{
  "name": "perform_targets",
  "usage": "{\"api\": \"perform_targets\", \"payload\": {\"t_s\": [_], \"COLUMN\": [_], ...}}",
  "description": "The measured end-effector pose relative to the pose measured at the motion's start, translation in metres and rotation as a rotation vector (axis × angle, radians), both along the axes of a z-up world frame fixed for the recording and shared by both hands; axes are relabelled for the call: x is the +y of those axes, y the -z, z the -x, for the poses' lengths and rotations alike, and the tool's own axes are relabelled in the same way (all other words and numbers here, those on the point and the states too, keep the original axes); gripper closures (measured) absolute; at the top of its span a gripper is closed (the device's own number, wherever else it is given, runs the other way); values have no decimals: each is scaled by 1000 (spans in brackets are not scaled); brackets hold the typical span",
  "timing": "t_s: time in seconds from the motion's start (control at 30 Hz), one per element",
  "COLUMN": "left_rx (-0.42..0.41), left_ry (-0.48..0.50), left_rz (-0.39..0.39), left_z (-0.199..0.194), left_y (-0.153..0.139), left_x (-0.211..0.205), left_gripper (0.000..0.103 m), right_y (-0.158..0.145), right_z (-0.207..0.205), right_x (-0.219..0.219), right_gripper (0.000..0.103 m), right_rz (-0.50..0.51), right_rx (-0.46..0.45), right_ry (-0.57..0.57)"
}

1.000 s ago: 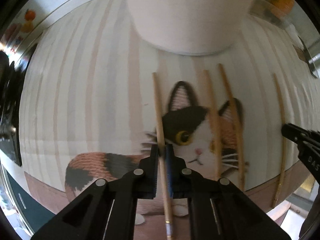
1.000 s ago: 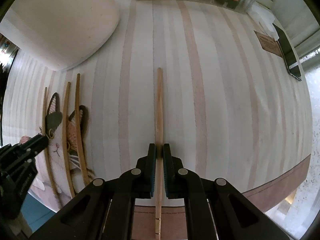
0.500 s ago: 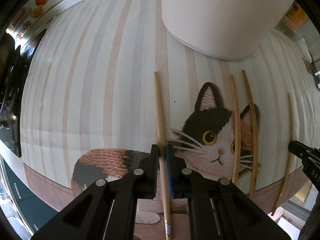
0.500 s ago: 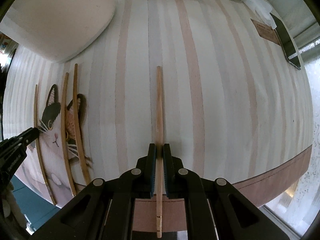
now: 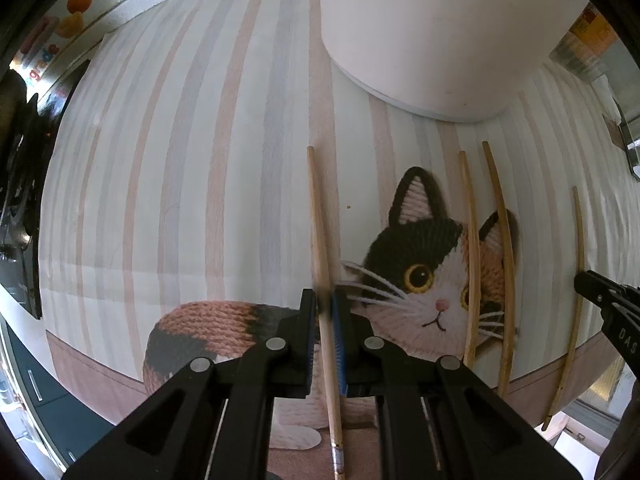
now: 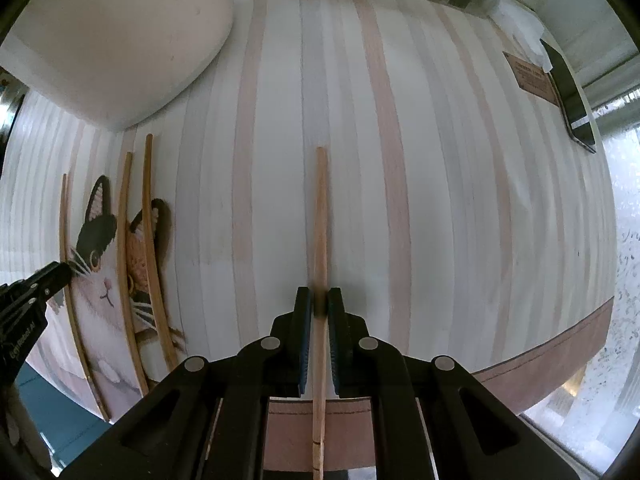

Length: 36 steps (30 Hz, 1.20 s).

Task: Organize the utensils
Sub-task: 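Lift the chopsticks into the pink holder and open the left tool while the right tool releases its own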

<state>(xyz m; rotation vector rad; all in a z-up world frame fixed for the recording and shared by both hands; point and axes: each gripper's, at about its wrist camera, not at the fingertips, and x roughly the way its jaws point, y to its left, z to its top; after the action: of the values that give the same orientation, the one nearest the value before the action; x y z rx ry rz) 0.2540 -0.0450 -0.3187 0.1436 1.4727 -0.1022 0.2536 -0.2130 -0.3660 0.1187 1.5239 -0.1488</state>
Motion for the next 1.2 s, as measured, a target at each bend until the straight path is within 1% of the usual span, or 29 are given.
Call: {"api": "perform_targets", "payload": {"t_s": [0.07,0.17,0.33,0.47,0.63,0.7,0.73,0.8,0.83,0.87,0.97,1.03,1.07,1.2], "left_rx": [-21,-71,-157,-252,-364,-416,-440,-482,-509,-524,-587,-619,-639,-684], "left_ry": [-8,-18,-32,-71,-88,-102,-107,-116,-120,-122,-129,-131,-128,-116], "left_rz": [-22,-35,-38,1,43,70,87,117,139,150,220,253,276,347], "left_z": [3,6,8,7,0,-2,-2,-4,-4,-5,-4,-2,-3,-5], "left_y": [-2,-14,-42,-81,-130,-154,-167,-190,-205,-212,-253,-273,-288,-326], "left_x": [-1,0,1,6,10,10,10,10,12,14,19,21,21,23], "left_gripper": [98,99,99,99,99,99,99,99,99,99,99,99,99,99], "right_y": [-1,-9,-40,-63,-101,-122,-123,-141,-155,-162,-197,-227,-235,-282], "right_z": [5,9,9,8,8,10,11,9,6,4,-4,-12,-14,-33], "right_x": [-3,-6,-7,-7,-4,-6,-10,-9,-9,-12,-16,-19,-20,-25], "right_gripper": [96,96,96,96,96,96,96,96,96,96,96,96,96,96], "right_rz": [-4,-17,-12,-10,-32,-48,-55,-73,-88,-97,-132,-156,-164,-195], "right_rx": [-15,-48,-135,-199,-310,-354,-369,-422,-455,-478,-559,-629,-650,-757], "right_ry": [11,32,40,39,55,57,59,63,69,73,86,96,100,114]}}
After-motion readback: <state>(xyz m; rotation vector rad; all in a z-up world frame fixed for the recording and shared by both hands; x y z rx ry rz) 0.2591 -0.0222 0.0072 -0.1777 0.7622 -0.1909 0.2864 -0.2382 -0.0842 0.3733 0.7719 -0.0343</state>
